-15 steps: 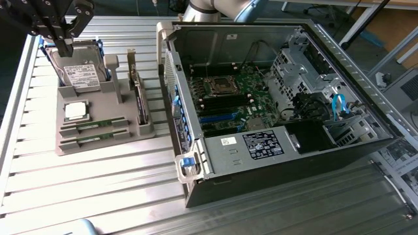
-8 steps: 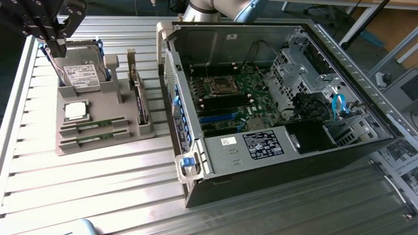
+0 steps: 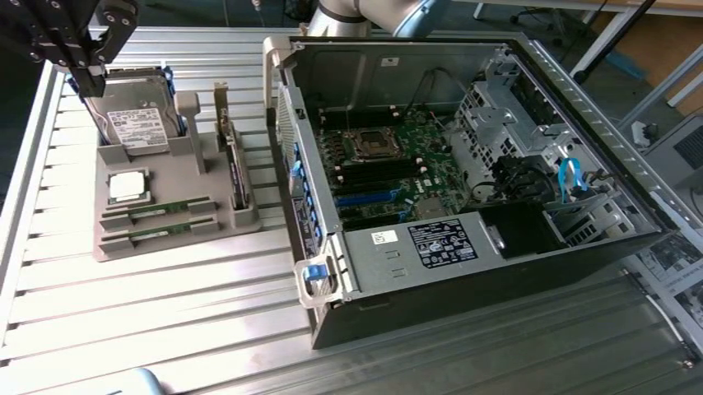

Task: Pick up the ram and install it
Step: 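Reach for the ram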

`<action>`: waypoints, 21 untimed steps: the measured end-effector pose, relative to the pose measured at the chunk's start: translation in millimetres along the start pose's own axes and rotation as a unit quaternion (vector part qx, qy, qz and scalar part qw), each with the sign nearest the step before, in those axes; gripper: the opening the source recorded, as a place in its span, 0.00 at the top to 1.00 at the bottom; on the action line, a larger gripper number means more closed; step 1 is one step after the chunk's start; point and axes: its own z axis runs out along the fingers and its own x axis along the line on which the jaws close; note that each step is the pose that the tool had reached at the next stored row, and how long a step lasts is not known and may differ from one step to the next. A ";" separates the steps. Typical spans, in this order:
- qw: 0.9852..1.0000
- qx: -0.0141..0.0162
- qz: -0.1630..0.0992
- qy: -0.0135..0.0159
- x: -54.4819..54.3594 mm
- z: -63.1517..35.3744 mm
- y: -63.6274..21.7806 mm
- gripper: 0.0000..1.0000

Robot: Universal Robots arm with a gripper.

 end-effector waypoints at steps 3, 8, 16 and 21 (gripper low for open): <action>1.000 0.000 0.000 0.000 0.1 0.1 -0.5 0.89; 1.000 0.000 0.000 0.000 -0.2 0.1 -2.5 0.89; 1.000 0.000 0.000 0.000 -0.4 0.0 -5.8 0.89; 1.000 0.000 0.000 0.000 -0.5 0.0 -7.1 0.89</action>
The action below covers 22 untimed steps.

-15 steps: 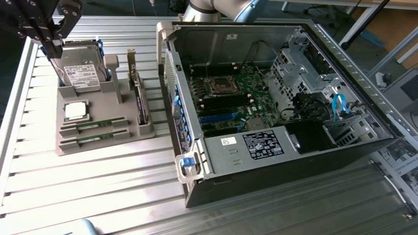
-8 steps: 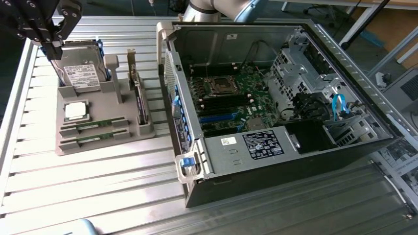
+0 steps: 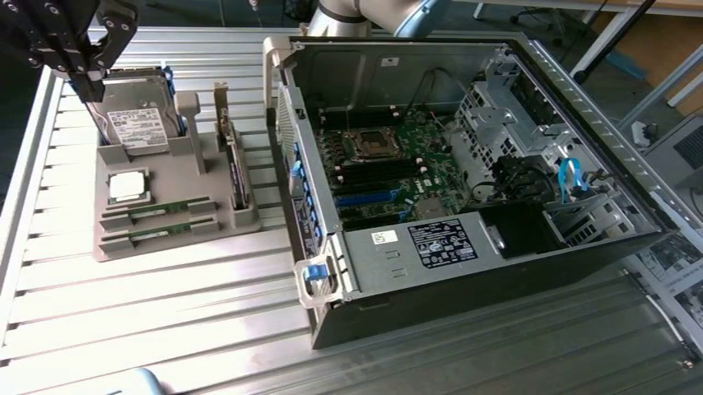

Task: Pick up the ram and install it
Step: 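Reach for the ram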

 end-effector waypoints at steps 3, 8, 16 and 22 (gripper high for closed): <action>1.000 0.000 0.000 0.000 0.0 0.0 -0.8 0.89; 1.000 0.000 0.000 0.000 -0.1 0.0 -2.0 0.89; 1.000 0.000 0.000 0.000 -0.2 0.1 -3.9 0.89; 1.000 0.000 0.000 0.000 -0.3 0.1 -5.5 0.89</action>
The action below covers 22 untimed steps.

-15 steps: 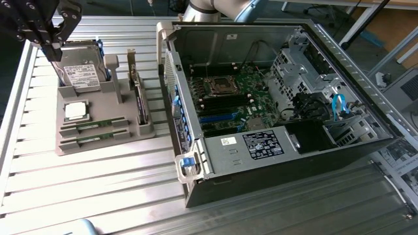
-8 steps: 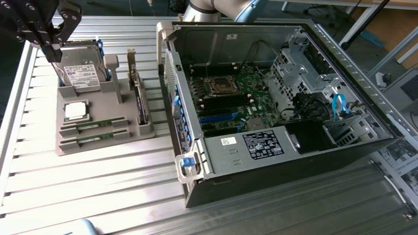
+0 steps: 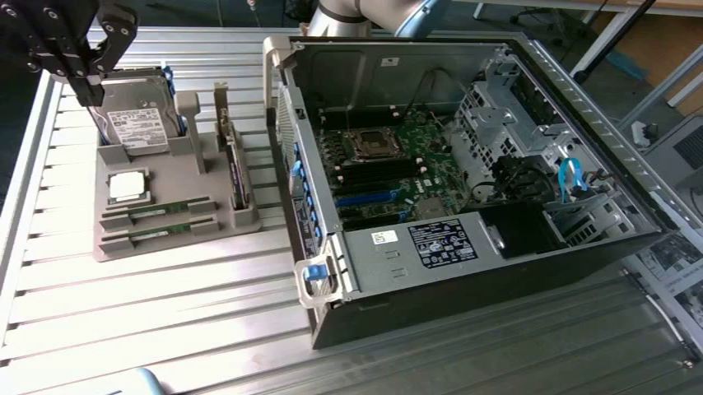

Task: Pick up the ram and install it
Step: 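Reach for the ram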

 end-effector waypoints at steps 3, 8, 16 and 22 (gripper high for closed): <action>1.000 0.000 0.000 0.000 -0.1 0.0 -0.7 0.89; 1.000 0.000 0.000 0.000 -0.1 0.0 -1.7 0.89; 1.000 0.000 0.000 0.000 -0.2 0.1 -3.4 0.89; 1.000 0.000 0.000 0.000 -0.3 0.2 -4.5 0.89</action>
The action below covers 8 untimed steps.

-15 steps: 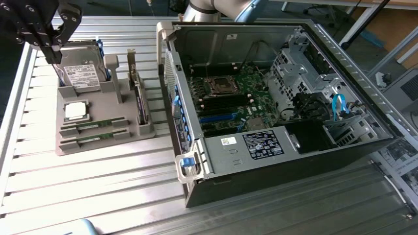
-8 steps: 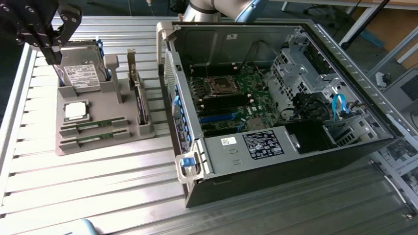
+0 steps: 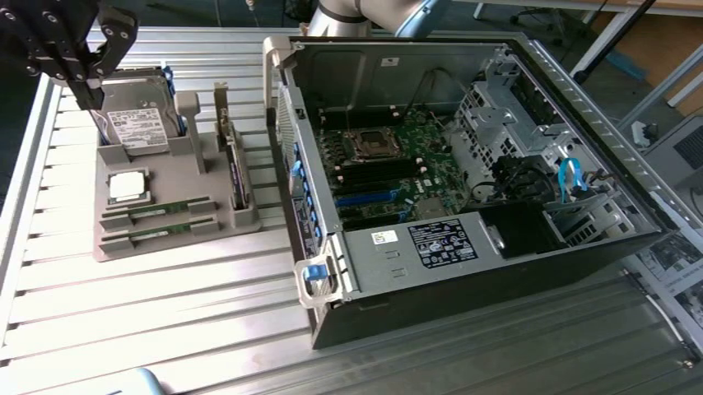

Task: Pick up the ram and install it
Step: 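Reach for the ram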

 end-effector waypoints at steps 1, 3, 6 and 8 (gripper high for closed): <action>1.000 0.000 0.000 0.000 0.0 0.0 -0.2 0.89; 1.000 0.000 0.000 0.000 -0.1 0.0 -0.5 0.89; 1.000 0.000 0.000 0.000 -0.1 0.1 -1.1 0.89; 1.000 0.000 0.000 0.000 -0.2 0.3 -2.4 0.89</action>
